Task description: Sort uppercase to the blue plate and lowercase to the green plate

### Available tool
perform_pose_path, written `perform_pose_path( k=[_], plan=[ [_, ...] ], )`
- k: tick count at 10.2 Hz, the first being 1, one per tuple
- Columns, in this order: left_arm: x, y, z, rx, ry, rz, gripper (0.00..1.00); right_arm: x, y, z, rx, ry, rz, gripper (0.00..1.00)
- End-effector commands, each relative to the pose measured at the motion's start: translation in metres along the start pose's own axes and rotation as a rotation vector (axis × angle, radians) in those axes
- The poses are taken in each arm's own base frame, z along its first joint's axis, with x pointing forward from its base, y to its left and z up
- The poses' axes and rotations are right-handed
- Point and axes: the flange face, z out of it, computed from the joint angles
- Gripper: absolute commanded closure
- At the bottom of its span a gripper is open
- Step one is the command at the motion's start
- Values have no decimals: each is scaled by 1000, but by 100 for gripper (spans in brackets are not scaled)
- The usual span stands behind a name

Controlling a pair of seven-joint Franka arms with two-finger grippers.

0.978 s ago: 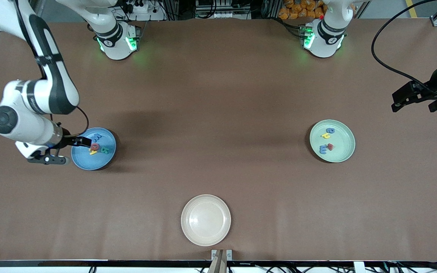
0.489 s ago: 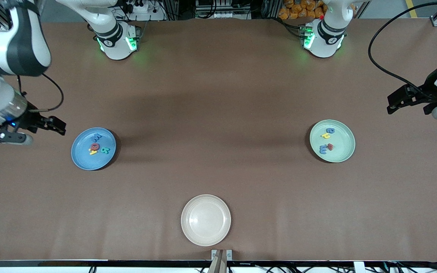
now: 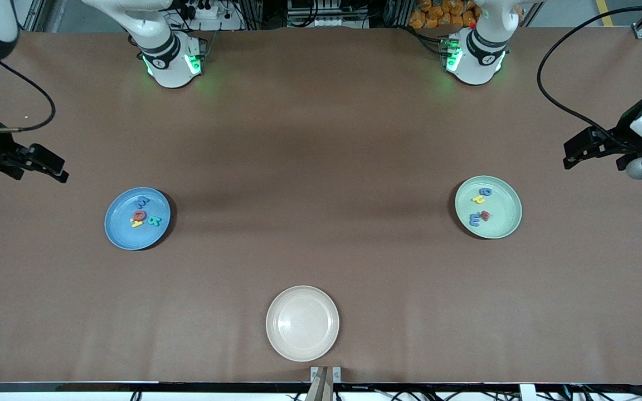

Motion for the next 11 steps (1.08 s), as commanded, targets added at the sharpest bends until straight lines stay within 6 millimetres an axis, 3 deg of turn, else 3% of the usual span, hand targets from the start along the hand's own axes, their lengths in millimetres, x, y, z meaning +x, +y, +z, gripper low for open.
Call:
perform_pose_path(
  k=[1,5,11],
  plan=[
    [0,2,-2,17,5,-14,0,-6,2,-22,20,3,-6,0],
    [-1,1,-4,19,8,-14,0,-11,-5,-32,7,-8,-46,0],
    [-2,-9,-8,22,13,-31,0,-19,-26,-25,5,-69,-89,0]
  ],
)
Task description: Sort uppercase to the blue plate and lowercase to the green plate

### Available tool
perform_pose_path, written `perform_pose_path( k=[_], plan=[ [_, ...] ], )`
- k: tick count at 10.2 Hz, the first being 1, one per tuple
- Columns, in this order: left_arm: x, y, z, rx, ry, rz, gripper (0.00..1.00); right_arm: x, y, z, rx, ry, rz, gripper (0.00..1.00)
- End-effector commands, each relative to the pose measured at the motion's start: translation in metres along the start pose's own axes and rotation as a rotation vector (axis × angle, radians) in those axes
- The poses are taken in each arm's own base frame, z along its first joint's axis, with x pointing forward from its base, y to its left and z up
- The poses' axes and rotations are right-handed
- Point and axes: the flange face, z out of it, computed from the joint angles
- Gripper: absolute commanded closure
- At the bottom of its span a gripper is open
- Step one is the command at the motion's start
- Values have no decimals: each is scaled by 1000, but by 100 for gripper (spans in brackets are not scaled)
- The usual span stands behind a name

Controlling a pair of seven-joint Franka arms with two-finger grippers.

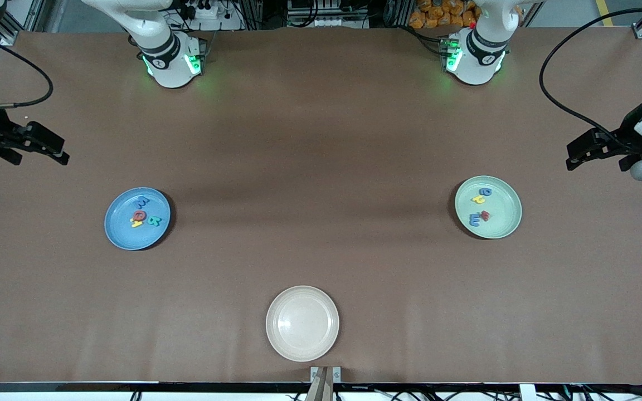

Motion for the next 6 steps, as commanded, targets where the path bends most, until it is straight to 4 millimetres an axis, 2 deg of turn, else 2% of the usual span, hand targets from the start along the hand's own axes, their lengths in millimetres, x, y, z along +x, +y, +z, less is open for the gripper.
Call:
perform_pose_path(
  k=[1,6],
  plan=[
    [-3,-3,-8,20,12,-21,0,-5,-4,-3,2,-14,-19,0],
    [-4,-5,-9,21,12,-25,0,-6,5,-1,-36,-26,-53,0]
  ],
)
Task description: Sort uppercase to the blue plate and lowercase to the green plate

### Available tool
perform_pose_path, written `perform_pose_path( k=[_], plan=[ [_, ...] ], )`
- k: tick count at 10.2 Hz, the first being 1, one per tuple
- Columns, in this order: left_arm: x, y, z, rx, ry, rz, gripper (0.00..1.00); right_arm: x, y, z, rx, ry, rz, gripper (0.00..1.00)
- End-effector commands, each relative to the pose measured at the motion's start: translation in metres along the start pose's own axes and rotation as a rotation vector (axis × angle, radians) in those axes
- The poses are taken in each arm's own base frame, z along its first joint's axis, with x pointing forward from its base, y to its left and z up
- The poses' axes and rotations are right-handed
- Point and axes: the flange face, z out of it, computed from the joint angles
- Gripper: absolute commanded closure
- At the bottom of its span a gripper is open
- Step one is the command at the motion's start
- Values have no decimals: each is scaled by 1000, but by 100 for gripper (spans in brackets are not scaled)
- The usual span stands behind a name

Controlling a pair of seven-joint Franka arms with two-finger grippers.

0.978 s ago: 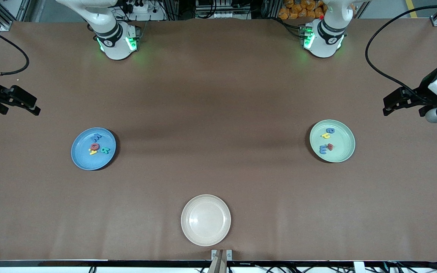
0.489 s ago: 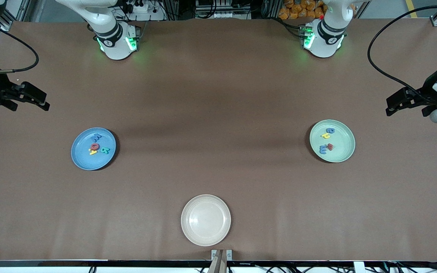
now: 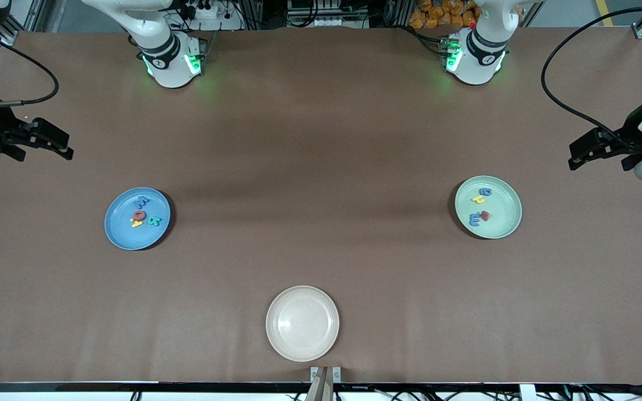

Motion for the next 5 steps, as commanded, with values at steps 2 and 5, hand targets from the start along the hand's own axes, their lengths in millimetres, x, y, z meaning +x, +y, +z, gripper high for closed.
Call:
perform_pose_path(
  k=[2,5],
  plan=[
    [-4,-3,-8,21,9,-21,0,-3,2,-2,-15,-7,-16,0],
    [-5,-2,-9,18,9,-21,0,-1,1,0,-12,-2,-15,0]
  ],
)
